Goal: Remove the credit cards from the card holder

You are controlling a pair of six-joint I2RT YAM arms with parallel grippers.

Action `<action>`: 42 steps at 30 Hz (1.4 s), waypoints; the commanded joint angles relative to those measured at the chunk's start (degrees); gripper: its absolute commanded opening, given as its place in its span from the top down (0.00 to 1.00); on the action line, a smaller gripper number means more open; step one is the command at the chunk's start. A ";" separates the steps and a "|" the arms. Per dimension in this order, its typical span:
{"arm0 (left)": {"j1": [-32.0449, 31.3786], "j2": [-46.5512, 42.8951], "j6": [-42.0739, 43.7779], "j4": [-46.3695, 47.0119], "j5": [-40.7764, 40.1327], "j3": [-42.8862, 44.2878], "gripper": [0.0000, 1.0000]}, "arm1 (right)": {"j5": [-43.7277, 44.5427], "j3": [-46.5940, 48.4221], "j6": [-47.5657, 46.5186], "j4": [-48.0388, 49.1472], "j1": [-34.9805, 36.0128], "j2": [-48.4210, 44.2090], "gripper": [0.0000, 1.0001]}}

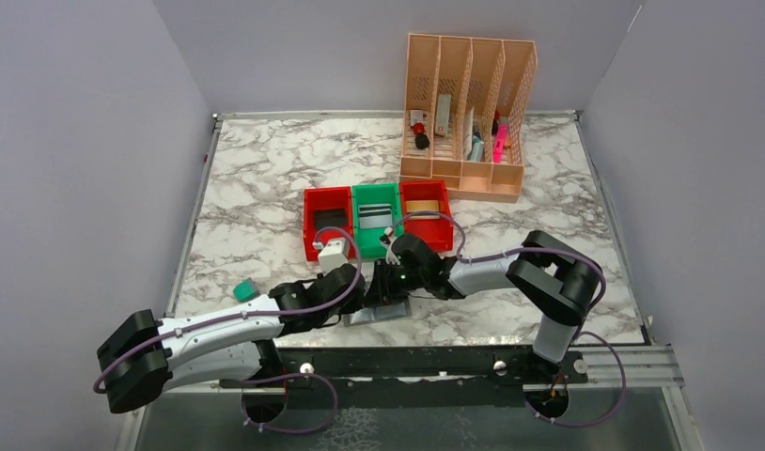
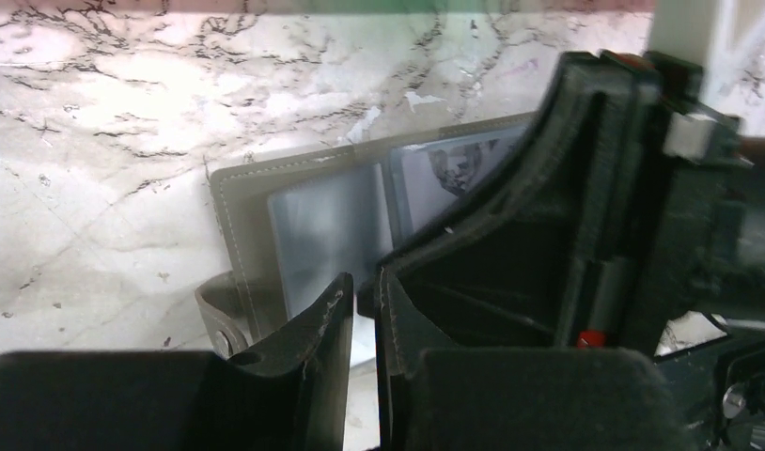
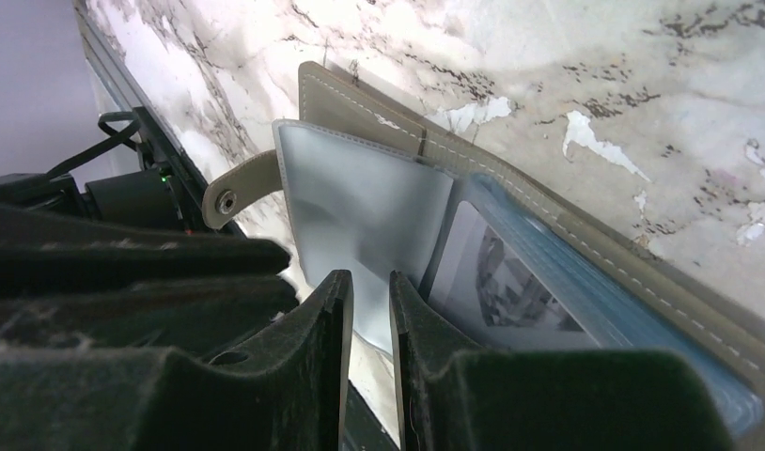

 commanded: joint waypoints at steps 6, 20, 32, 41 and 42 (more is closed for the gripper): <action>4.36 4.55 -1.32 7.43 6.13 -4.15 0.84 | -2.20 -3.24 2.41 1.46 0.20 -4.00 0.72; 5.32 2.69 2.97 14.24 9.76 -5.31 0.81 | 20.63 0.43 -7.57 -21.96 -0.51 -18.43 0.64; 5.29 6.99 4.01 17.43 13.68 -3.48 0.73 | 15.22 1.70 -10.60 -24.35 -2.68 -14.67 0.63; 5.50 6.48 3.16 19.15 14.48 -4.67 0.70 | 11.27 1.09 -9.46 -22.61 -2.83 -12.47 0.68; 5.61 6.42 3.09 19.36 14.50 -4.84 0.70 | 10.63 0.96 -9.24 -22.05 -2.81 -12.38 0.69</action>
